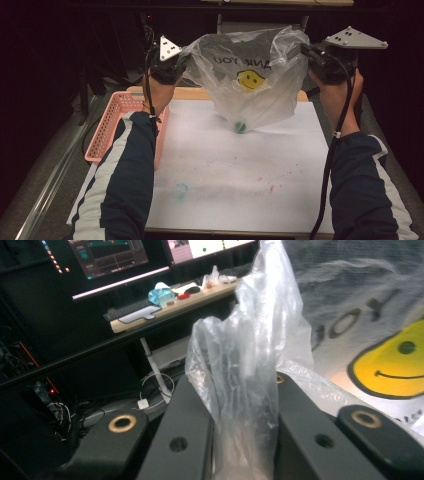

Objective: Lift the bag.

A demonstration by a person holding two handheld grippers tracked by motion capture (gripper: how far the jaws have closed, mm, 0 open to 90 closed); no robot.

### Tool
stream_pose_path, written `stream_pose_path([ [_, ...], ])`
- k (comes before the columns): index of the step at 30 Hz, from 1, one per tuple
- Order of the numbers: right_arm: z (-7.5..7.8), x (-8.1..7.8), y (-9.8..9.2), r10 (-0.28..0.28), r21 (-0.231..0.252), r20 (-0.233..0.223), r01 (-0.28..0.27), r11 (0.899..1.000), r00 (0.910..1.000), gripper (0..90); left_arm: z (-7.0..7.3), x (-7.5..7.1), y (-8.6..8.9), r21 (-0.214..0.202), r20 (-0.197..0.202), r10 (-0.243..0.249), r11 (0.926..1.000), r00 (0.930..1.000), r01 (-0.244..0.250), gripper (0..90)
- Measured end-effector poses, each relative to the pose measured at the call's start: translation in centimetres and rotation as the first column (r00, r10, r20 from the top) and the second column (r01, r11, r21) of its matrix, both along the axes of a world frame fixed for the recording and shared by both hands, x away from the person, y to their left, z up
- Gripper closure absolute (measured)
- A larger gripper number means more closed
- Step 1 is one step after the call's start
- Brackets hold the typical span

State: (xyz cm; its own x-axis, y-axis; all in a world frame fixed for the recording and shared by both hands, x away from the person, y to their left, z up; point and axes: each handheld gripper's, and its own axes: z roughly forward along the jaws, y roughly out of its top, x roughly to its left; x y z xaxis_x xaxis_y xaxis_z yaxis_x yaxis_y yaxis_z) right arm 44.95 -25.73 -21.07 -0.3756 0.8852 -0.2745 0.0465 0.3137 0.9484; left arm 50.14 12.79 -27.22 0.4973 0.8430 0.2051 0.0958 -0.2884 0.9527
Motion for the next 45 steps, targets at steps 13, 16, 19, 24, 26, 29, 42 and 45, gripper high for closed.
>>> stream_pose_path([
  [13,-4.2,4.1,-1.7,-0.085,-0.013,-0.109,0.084,0.996,0.9905,90.0,-1.6,2.1,-1.5,0.047,-0.036,0.043,0.9980,0.9984,-0.042,82.9],
  [16,-4.6,4.7,-2.0,-0.094,-0.015,-0.117,0.093,0.996,0.9887,90.0,-1.5,2.1,-1.6,0.047,-0.031,0.048,0.9978,0.9984,-0.047,79.0],
  [19,-4.8,5.0,-2.3,-0.108,-0.015,-0.123,0.107,0.994,0.9865,90.0,-1.2,2.2,-1.7,0.046,-0.021,0.064,0.9970,0.9977,-0.063,71.9],
  [24,-5.2,5.2,-2.9,-0.115,-0.003,-0.134,0.116,0.993,0.9843,80.7,-0.4,1.9,-1.7,0.019,-0.011,0.082,0.9965,0.9966,-0.082,60.5],
  [26,-5.2,5.1,-3.1,-0.129,-0.004,-0.135,0.129,0.992,0.9825,74.4,0.0,1.7,-1.7,0.025,0.008,0.086,0.9960,0.9963,-0.086,56.3],
  [29,-5.1,4.9,-3.4,-0.114,-0.003,-0.141,0.114,0.993,0.9834,64.6,0.7,1.4,-1.6,0.020,0.007,0.089,0.9959,0.9960,-0.089,53.4],
  [42,-3.0,1.6,-4.3,-0.061,-0.016,-0.058,0.060,0.998,0.9965,44.1,3.1,0.1,-0.5,0.032,0.025,0.065,0.9973,0.9976,-0.066,60.3],
  [45,-3.4,1.2,-4.2,-0.041,-0.038,-0.074,0.038,0.999,0.9964,42.7,2.5,-0.4,-0.5,0.080,0.005,0.040,0.9960,0.9992,-0.040,59.9],
])
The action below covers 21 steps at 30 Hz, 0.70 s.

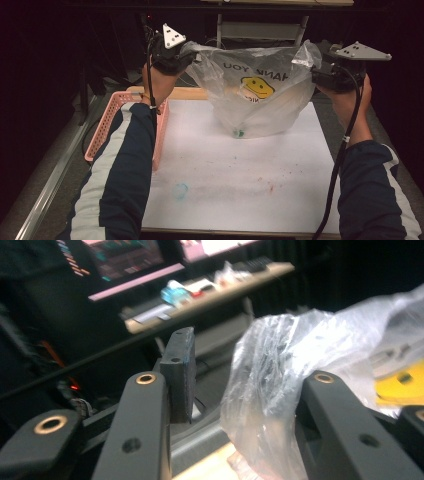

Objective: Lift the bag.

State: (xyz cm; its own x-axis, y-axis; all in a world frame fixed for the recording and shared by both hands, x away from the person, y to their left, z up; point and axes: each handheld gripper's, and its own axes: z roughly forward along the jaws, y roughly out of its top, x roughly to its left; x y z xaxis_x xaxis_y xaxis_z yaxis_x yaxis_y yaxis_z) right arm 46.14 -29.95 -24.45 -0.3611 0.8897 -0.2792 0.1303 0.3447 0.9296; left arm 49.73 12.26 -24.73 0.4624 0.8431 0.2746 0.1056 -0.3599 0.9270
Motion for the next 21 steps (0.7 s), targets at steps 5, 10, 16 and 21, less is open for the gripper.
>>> stream_pose_path([
  [5,-1.0,-0.9,0.2,0.015,-0.001,-0.005,-0.015,1.000,0.9999,40.7,-1.2,-0.4,0.6,0.004,-0.021,-0.008,1.0000,0.9997,0.009,59.9],
  [10,-1.7,-1.9,0.0,0.025,0.008,-0.012,-0.025,1.000,0.9996,38.1,-1.9,-0.9,1.3,-0.005,-0.037,-0.035,0.9994,0.9987,0.034,58.1],
  [16,-2.4,-3.2,-1.1,0.042,0.003,-0.031,-0.042,0.999,0.9986,33.1,-1.0,-1.7,1.8,0.009,-0.033,-0.025,0.9996,0.9991,0.026,64.7],
  [21,-2.6,-4.2,-2.1,0.032,-0.027,-0.049,-0.033,0.999,0.9983,31.8,-0.4,-2.0,1.5,0.033,-0.055,0.026,0.9991,0.9982,-0.024,87.1],
])
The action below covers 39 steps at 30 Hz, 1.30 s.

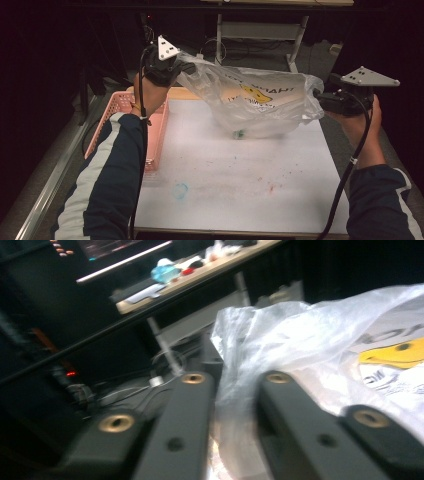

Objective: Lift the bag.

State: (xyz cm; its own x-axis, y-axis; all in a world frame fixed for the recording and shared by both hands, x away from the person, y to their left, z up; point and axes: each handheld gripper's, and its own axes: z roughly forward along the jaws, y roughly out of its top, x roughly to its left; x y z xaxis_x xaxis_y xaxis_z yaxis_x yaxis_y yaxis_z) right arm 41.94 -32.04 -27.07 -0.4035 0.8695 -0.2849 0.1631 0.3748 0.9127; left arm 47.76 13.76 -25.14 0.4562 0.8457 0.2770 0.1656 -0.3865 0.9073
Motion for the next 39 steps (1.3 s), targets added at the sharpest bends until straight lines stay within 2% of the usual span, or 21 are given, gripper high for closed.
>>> stream_pose_path([
  [3,-0.2,-0.6,-0.4,-0.002,0.011,-0.004,0.002,1.000,1.0000,32.0,0.0,0.4,0.6,-0.014,-0.010,0.036,0.9992,0.9993,-0.036,87.2],
  [6,-0.7,-1.3,-0.7,0.004,0.049,0.005,-0.004,0.999,1.0000,32.2,-0.3,0.7,1.0,-0.023,-0.027,0.053,0.9983,0.9982,-0.053,87.2],
  [8,-0.9,-1.7,-0.8,0.007,0.071,0.021,-0.009,0.997,0.9998,32.6,-0.8,0.7,1.0,-0.019,-0.030,0.047,0.9987,0.9984,-0.048,87.1],
  [10,-1.2,-2.2,-0.8,0.029,0.150,0.057,-0.037,0.988,0.9979,34.4,-1.3,0.5,0.8,-0.035,-0.020,-0.001,0.9994,0.9998,0.000,86.5],
  [11,-1.3,-2.4,-0.6,0.039,0.171,0.066,-0.050,0.984,0.9970,34.7,-1.6,0.3,0.5,-0.040,-0.019,-0.027,0.9989,0.9995,0.026,78.8],
  [12,-1.3,-2.6,-0.1,0.050,0.174,0.071,-0.062,0.983,0.9962,34.7,-1.8,0.1,0.1,-0.032,-0.017,-0.026,0.9991,0.9995,0.026,72.0],
  [14,-1.1,-2.9,0.9,0.065,0.132,0.072,-0.074,0.988,0.9952,34.7,-2.2,-0.6,-0.7,-0.044,-0.023,-0.072,0.9965,0.9971,0.071,51.3],
  [15,-0.8,-3.1,1.5,0.079,0.100,0.060,-0.084,0.991,0.9951,34.7,-2.3,-1.0,-1.1,-0.047,-0.018,-0.074,0.9962,0.9971,0.073,44.8],
  [16,-0.4,-3.2,1.9,0.071,0.069,0.057,-0.075,0.995,0.9959,34.7,-2.4,-1.4,-1.4,-0.036,-0.008,-0.076,0.9965,0.9971,0.075,44.6],
  [18,0.4,-3.7,2.4,0.066,0.015,0.065,-0.067,0.998,0.9957,34.6,-2.5,-2.0,-1.8,-0.003,0.002,-0.092,0.9958,0.9958,0.092,52.2],
  [19,0.6,-3.9,2.5,0.067,0.005,0.065,-0.068,0.998,0.9956,34.3,-2.6,-2.2,-2.0,0.014,0.006,-0.088,0.9960,0.9961,0.088,52.5],
  [21,1.2,-4.5,2.5,0.064,-0.003,0.051,-0.064,0.998,0.9967,32.4,-2.8,-2.5,-2.1,0.034,0.011,-0.088,0.9956,0.9961,0.087,64.9],
  [24,1.5,-5.7,2.7,0.076,-0.023,0.068,-0.074,0.997,0.9948,29.9,-3.0,-2.5,-2.2,0.042,-0.001,-0.078,0.9961,0.9970,0.078,66.7],
  [25,1.5,-6.1,2.8,0.084,-0.029,0.076,-0.082,0.996,0.9935,28.9,-3.2,-2.6,-2.2,0.049,0.013,-0.065,0.9967,0.9978,0.065,73.6],
  [27,1.4,-7.0,2.8,0.089,-0.026,0.105,-0.087,0.996,0.9905,26.8,-3.3,-2.5,-2.1,0.053,0.003,-0.059,0.9969,0.9983,0.058,74.6],
  [28,1.4,-7.4,2.7,0.091,-0.024,0.120,-0.089,0.996,0.9886,26.5,-3.4,-2.5,-2.0,0.061,0.022,-0.039,0.9974,0.9990,0.037,83.2],
  [30,1.2,-8.0,2.4,0.091,-0.010,0.141,-0.090,0.996,0.9858,25.6,-3.3,-2.3,-1.8,0.070,0.032,-0.017,0.9974,0.9993,0.014,86.6],
  [34,0.9,-8.6,1.9,0.082,-0.010,0.135,-0.082,0.997,0.9874,25.1,-2.8,-1.0,-1.0,0.133,0.036,0.042,0.9900,0.9985,-0.047,87.6],
  [35,1.0,-8.6,1.8,0.082,-0.011,0.133,-0.082,0.997,0.9877,25.1,-2.5,-0.6,-0.6,0.136,0.039,0.061,0.9886,0.9974,-0.066,87.7],
  [37,1.4,-8.8,1.7,0.081,-0.004,0.130,-0.081,0.997,0.9882,25.1,-1.9,0.0,0.4,0.099,0.021,0.086,0.9912,0.9960,-0.088,87.6],
  [39,1.5,-8.8,1.6,0.073,-0.003,0.130,-0.073,0.997,0.9889,25.3,-1.5,0.5,1.4,0.069,0.016,0.123,0.9899,0.9922,-0.124,87.6],
])
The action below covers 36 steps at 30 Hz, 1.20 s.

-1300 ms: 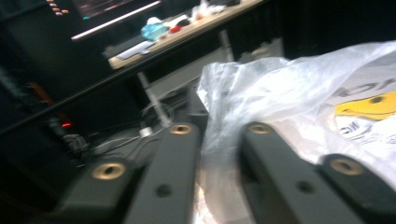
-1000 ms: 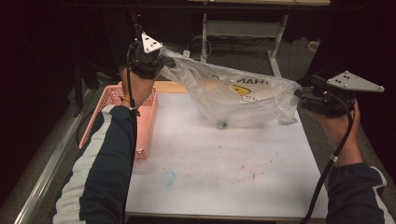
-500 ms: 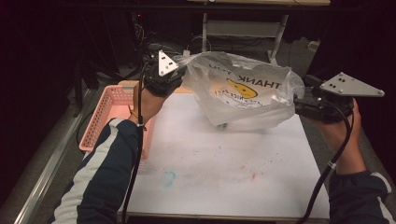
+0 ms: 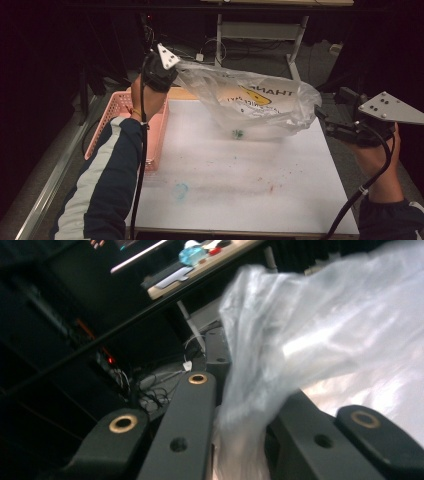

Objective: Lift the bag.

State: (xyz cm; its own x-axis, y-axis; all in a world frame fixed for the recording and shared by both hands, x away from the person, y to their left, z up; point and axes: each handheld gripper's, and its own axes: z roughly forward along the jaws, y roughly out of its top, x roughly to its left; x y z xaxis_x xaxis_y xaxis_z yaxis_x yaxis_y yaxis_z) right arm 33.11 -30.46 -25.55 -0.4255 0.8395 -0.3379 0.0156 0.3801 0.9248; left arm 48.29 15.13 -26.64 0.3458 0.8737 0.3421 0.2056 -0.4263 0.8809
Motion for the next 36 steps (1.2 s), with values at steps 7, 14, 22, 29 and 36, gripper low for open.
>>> stream_pose_path([
  [7,-2.3,1.1,1.1,0.013,0.017,-0.075,-0.011,1.000,0.9971,26.0,-1.3,-1.1,0.8,-0.106,-0.031,-0.146,0.9842,0.9888,0.142,61.7],
  [14,-5.9,2.5,2.7,0.014,-0.006,-0.156,-0.015,1.000,0.9876,29.4,-2.8,-3.6,0.5,-0.160,-0.023,-0.268,0.9519,0.9631,0.261,29.2],
  [22,-8.0,3.3,2.3,-0.016,0.026,-0.184,0.021,0.999,0.9829,31.1,-2.6,-7.8,1.3,-0.144,0.029,-0.298,0.9433,0.9541,0.299,25.5],
  [29,-8.6,3.5,2.4,-0.022,0.025,-0.186,0.028,0.999,0.9823,32.8,-5.6,-10.7,1.9,-0.105,0.048,-0.315,0.9422,0.9480,0.318,23.3],
  [36,-8.9,4.1,2.0,-0.022,0.063,-0.193,0.034,0.997,0.9810,45.5,-8.4,-14.0,3.2,-0.130,0.086,-0.344,0.9267,0.9351,0.353,16.1],
])
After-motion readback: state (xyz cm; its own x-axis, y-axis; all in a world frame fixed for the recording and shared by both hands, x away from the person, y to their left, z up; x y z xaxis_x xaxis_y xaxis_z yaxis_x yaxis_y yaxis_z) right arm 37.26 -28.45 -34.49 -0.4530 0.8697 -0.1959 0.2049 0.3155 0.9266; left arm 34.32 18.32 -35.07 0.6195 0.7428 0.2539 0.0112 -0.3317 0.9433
